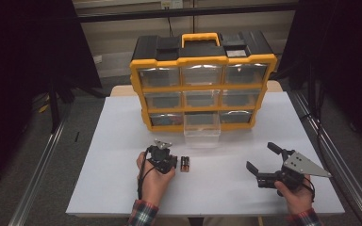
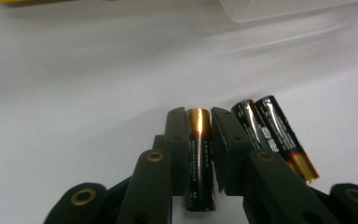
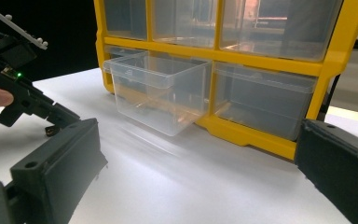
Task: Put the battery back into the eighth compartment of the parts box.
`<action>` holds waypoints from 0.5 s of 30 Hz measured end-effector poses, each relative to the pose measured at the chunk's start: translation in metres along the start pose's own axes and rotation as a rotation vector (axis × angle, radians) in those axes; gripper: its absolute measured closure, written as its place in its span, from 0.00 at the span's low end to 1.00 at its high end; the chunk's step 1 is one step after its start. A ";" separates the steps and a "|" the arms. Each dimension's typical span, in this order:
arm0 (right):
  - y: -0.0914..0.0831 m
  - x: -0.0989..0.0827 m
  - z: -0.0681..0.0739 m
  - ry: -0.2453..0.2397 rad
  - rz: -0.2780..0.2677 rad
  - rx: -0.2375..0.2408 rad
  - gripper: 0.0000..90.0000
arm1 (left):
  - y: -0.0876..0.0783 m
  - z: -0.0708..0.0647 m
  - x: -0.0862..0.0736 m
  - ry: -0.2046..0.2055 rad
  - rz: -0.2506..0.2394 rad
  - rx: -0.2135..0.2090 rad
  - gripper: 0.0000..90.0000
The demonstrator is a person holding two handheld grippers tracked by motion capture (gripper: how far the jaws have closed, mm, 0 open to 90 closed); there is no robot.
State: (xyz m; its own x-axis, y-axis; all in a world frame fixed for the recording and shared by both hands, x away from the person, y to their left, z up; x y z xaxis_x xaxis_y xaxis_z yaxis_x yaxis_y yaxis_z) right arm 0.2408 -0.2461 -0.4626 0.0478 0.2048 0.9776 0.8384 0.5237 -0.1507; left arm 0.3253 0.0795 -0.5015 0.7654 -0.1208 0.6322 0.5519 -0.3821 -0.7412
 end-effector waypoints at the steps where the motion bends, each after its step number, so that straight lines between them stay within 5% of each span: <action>1: 0.000 0.000 0.000 -0.001 -0.001 0.001 0.00 | 0.001 0.001 0.002 0.003 -0.002 0.000 0.86; 15: 0.000 0.000 0.001 0.005 -0.002 0.000 0.00 | -0.003 0.002 -0.004 0.025 0.013 0.021 0.82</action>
State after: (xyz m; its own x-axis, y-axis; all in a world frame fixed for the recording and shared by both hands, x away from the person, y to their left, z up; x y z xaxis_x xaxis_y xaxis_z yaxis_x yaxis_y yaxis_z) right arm 0.2405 -0.2456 -0.4626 0.0485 0.1997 0.9787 0.8386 0.5241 -0.1485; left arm 0.3210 0.0833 -0.5022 0.7642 -0.1481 0.6278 0.5490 -0.3615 -0.7536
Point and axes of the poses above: each handheld gripper's, and its own axes: y roughly forward along the jaws, x roughly out of its top, z roughly to its left, the point moved 4 cm from there along y, roughly forward along the jaws, and after that the axes turned 9 degrees about -y, right-handed, at the moved point
